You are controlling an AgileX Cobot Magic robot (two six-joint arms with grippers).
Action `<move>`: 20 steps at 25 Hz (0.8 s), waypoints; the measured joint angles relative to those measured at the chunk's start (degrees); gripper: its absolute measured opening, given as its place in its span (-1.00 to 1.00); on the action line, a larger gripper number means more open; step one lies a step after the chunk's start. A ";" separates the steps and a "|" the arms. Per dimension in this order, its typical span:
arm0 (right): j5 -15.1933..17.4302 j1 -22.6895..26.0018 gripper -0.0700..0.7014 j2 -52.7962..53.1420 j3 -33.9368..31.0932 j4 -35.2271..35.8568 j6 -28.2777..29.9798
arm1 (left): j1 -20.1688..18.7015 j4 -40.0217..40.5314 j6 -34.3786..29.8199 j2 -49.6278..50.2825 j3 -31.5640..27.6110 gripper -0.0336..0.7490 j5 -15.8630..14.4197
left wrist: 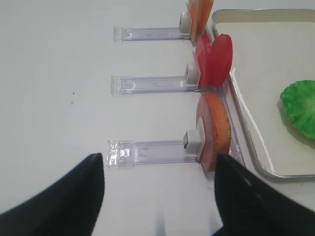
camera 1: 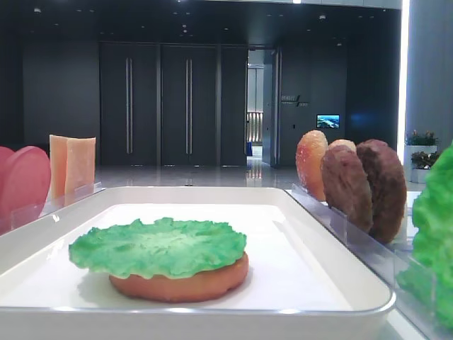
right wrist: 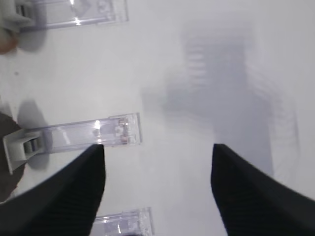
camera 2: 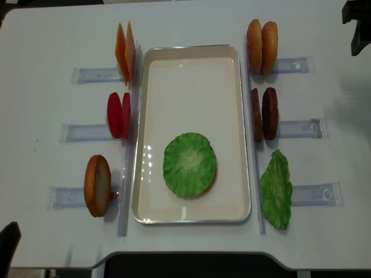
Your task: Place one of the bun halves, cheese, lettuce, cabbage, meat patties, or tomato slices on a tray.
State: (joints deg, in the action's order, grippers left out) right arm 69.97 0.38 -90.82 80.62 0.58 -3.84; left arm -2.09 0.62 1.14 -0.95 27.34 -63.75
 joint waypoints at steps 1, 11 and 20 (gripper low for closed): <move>0.00 1.02 0.33 0.00 0.00 0.00 0.54 | 0.00 0.00 0.00 0.00 0.00 0.45 0.00; -0.18 4.25 0.32 2.88 -2.02 -0.17 2.41 | 0.00 0.00 0.00 0.00 0.00 0.45 0.00; 0.03 4.25 0.32 19.58 -15.65 -0.12 2.41 | 0.00 0.00 0.00 0.00 0.00 0.45 0.00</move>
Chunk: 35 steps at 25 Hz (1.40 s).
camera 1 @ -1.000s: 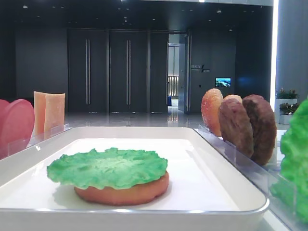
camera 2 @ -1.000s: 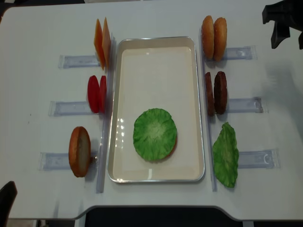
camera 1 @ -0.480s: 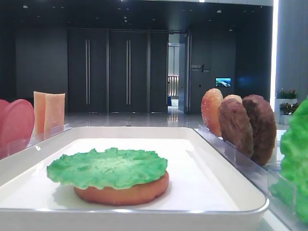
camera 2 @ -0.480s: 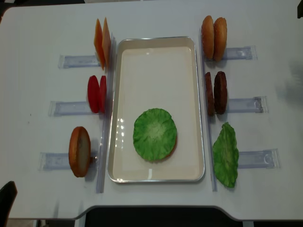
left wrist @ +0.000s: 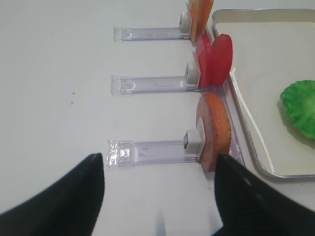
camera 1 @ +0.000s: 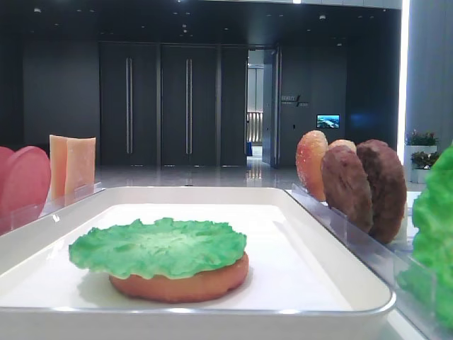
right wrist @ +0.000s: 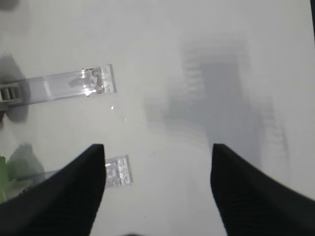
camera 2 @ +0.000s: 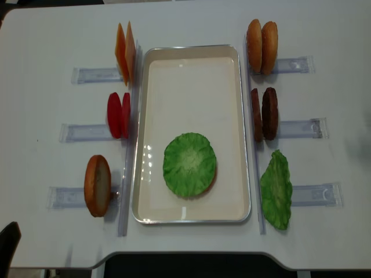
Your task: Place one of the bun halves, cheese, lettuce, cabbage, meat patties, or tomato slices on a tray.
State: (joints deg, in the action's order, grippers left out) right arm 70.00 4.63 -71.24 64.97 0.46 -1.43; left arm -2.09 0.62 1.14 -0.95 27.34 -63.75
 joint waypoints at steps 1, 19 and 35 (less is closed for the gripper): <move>0.00 0.00 0.32 2.36 -1.07 0.00 0.00 | 0.00 0.00 0.00 0.00 0.00 0.45 0.00; 0.18 0.00 0.32 39.79 -21.02 3.76 0.05 | 0.00 0.00 0.00 0.00 0.00 0.45 0.00; 0.30 0.00 0.31 67.55 -30.39 3.71 1.43 | 0.00 0.00 0.00 0.00 0.00 0.45 0.00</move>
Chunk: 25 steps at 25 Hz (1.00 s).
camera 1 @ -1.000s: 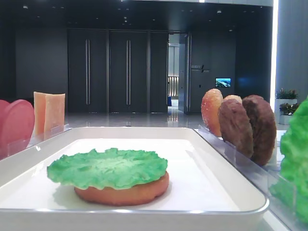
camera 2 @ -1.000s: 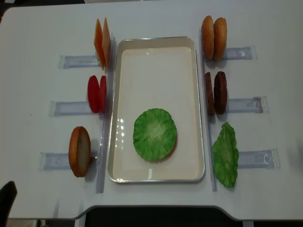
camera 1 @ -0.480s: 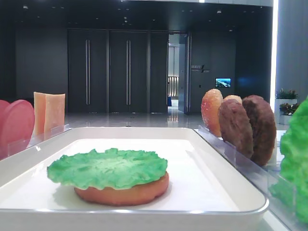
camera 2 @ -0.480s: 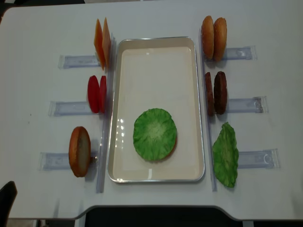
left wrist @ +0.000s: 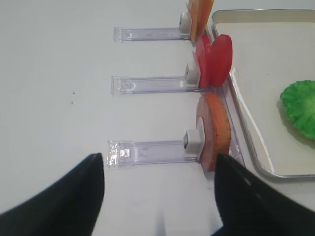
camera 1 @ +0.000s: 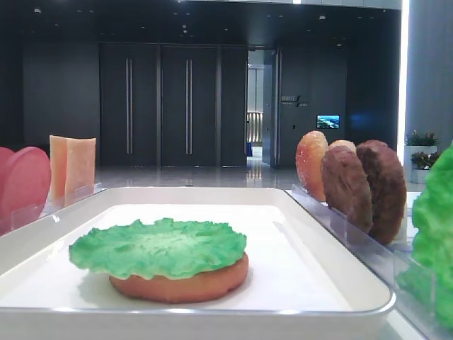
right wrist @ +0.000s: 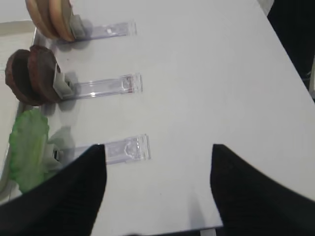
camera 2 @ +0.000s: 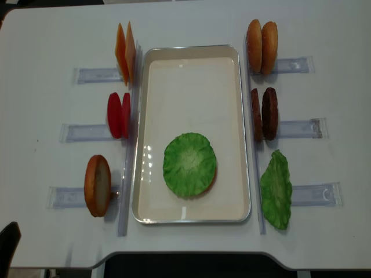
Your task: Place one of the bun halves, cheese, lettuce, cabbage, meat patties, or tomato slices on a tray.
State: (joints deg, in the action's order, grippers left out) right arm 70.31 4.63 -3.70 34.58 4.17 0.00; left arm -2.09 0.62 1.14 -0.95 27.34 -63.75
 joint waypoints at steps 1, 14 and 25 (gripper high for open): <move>0.00 0.00 0.31 1.58 -0.36 0.00 0.00 | 0.00 0.00 0.00 0.00 0.00 0.45 0.00; -4.60 0.00 0.31 4.15 -5.53 0.11 0.51 | 0.00 0.00 0.00 0.00 0.00 0.45 0.00; -5.34 0.00 0.31 4.15 -5.58 0.16 0.51 | 0.00 0.00 0.00 0.00 0.00 0.45 0.00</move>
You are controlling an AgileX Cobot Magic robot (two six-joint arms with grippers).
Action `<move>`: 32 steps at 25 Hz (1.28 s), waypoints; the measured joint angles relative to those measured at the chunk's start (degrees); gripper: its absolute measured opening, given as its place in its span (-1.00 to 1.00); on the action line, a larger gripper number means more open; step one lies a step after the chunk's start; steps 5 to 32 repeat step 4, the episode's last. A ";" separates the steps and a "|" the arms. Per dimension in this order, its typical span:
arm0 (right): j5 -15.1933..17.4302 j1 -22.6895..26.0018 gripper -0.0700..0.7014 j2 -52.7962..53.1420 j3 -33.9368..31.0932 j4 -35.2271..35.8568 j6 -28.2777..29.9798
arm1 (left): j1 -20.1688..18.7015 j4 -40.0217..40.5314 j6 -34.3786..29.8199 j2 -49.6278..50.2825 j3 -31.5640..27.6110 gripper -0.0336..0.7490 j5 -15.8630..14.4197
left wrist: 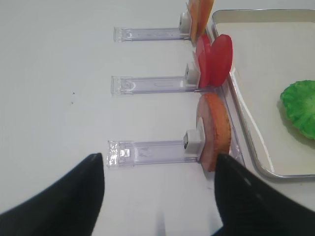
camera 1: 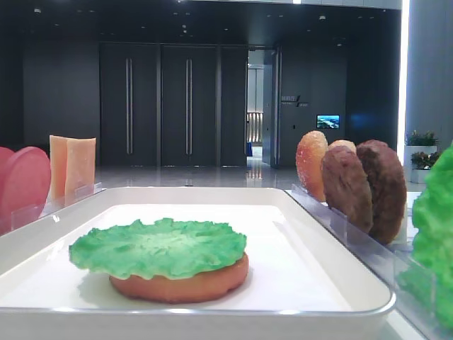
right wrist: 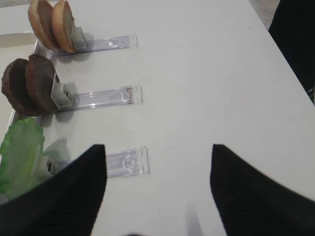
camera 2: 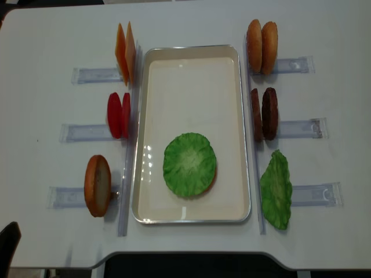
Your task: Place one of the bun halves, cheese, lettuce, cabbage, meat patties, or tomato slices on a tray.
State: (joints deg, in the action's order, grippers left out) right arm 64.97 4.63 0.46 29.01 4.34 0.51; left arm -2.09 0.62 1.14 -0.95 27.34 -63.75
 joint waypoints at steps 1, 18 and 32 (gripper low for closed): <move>0.00 0.00 0.31 0.00 0.00 -0.19 0.00 | 0.00 0.00 0.00 0.00 0.00 0.45 0.00; 0.00 0.00 0.31 0.00 0.00 -0.97 0.00 | 0.00 0.00 0.00 0.00 0.00 0.45 0.00; 0.00 0.00 0.31 0.00 0.00 -0.97 0.00 | 0.00 0.00 0.00 0.00 0.00 0.45 0.00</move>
